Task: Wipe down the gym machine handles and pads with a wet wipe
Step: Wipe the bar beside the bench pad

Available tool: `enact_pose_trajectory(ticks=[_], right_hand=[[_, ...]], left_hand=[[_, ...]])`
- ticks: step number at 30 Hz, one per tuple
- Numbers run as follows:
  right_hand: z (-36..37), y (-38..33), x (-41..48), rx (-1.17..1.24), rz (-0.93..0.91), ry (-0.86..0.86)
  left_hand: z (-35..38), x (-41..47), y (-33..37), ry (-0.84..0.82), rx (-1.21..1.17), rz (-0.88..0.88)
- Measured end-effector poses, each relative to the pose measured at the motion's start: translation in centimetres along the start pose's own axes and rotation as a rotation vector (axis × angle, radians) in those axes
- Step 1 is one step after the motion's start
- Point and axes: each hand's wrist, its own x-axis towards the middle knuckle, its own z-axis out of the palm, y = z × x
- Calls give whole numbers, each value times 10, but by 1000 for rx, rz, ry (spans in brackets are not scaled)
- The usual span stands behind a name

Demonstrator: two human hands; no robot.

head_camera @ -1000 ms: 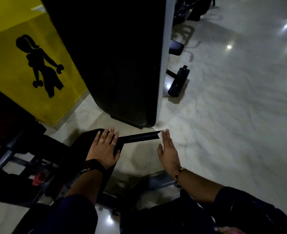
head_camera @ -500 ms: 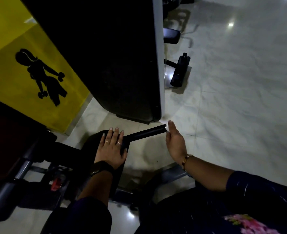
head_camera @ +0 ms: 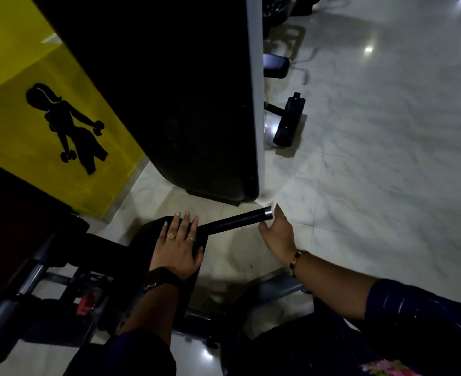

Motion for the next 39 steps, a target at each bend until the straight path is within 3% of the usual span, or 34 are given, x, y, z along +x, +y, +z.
enact_pose_trajectory(ticks=[7, 12, 16, 19, 22, 25, 28, 31, 34, 39], right_hand=[[13, -10, -14, 49, -51, 37], [-2, -18, 18, 123, 215, 41], [-5, -10, 17, 599, 499, 98], [-12, -14, 27, 763, 575, 14], [-18, -22, 46, 679, 578, -69], [-19, -28, 56, 317, 343, -82], [-16, -30, 48, -130, -58, -128], [-9, -12, 32, -432, -477, -70], [-8, 25, 23, -508, -696, -22], [-9, 49, -3, -395, -758, 62]], left_hand=[[0, 1, -1, 24, 5, 20], [3, 1, -1, 33, 27, -2], [0, 1, 1, 23, 29, -13], [0, 1, 1, 14, 36, -4], [-1, 1, 1, 17, 39, -29], [0, 2, 1, 24, 28, -24], [0, 1, 0, 9, 28, -12], [1, 1, 0, 20, 8, -7], [2, 1, 0, 14, -4, -7], [5, 2, -1, 38, -7, 4]])
